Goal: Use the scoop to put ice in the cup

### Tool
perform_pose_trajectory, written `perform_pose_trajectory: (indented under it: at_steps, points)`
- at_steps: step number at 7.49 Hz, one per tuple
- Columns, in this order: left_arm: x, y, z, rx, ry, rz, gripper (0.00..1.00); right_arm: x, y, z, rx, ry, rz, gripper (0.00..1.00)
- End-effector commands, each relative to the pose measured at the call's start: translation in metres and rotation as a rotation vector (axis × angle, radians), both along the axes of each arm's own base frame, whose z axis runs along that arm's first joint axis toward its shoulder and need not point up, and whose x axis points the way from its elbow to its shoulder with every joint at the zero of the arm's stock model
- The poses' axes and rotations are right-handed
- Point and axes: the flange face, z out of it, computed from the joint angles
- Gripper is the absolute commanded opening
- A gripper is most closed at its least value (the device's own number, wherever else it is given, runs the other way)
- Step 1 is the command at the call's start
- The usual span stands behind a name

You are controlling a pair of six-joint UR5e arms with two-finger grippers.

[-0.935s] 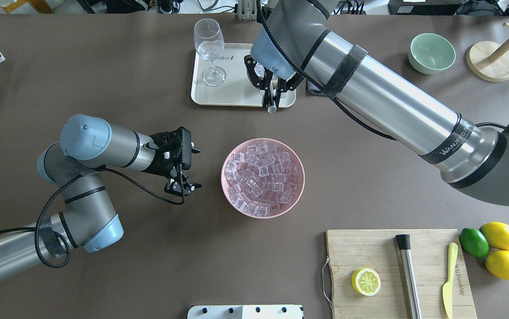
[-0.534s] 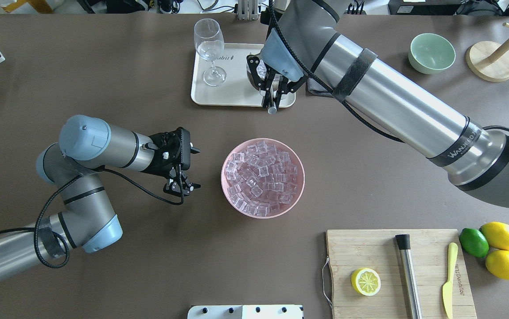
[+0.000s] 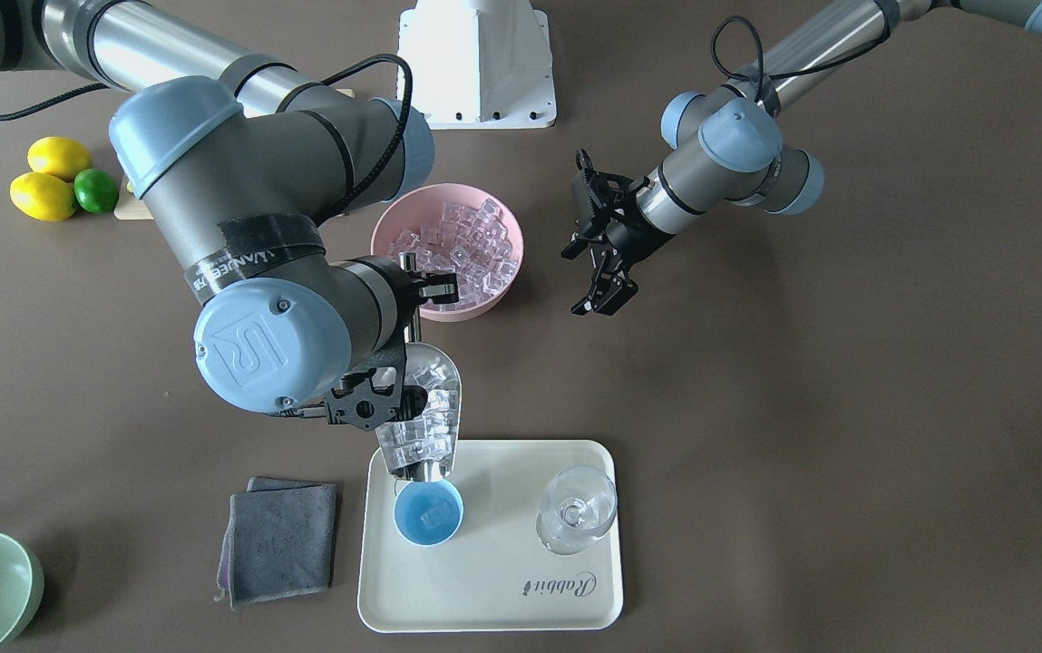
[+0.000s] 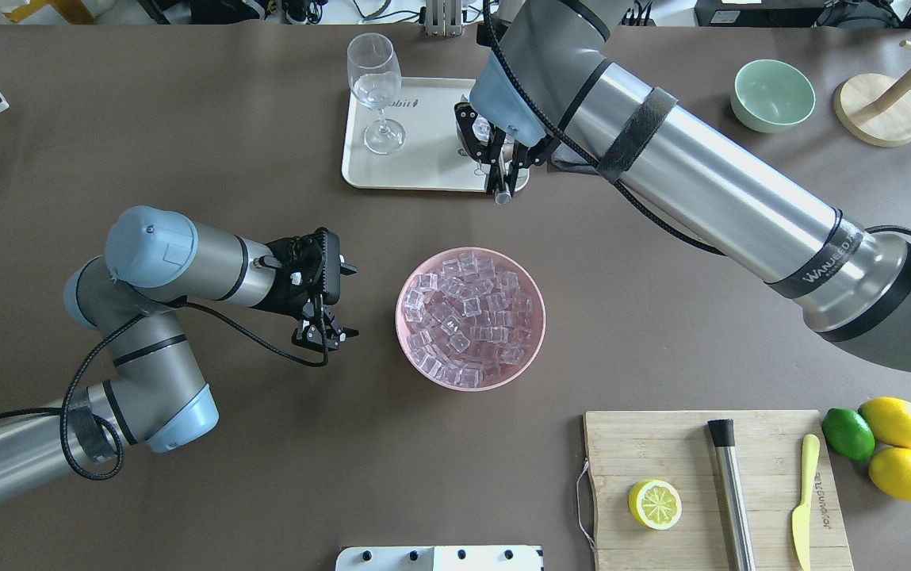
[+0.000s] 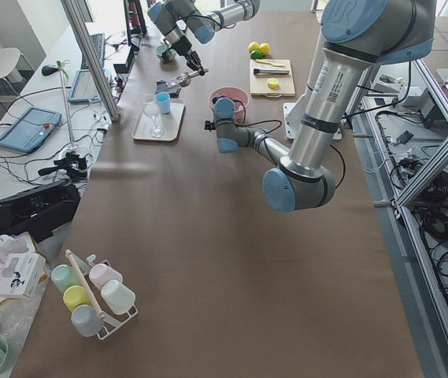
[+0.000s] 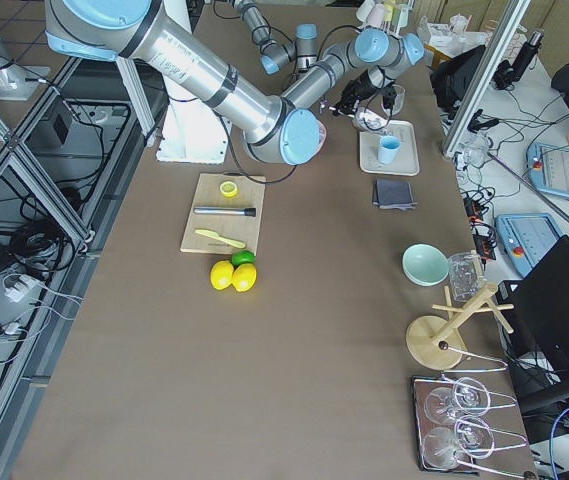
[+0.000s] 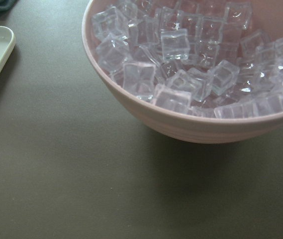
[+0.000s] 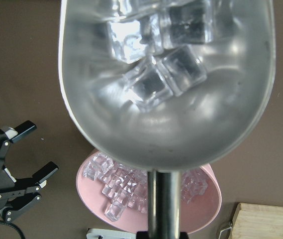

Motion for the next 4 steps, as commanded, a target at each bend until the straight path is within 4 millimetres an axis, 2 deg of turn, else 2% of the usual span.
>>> perform_pose_trajectory:
  at_steps: [1, 4]
  points:
    - [0.0000, 0.0000, 0.0000, 0.000, 0.000, 0.000, 0.99, 0.0000, 0.0009, 0.0005, 0.008, 0.007, -0.002, 0.00]
    - [-0.0004, 0.0001, 0.0009, 0.001, 0.000, -0.002, 0.99, 0.0064, -0.0021, -0.0047, -0.017, -0.081, 0.002, 0.00]
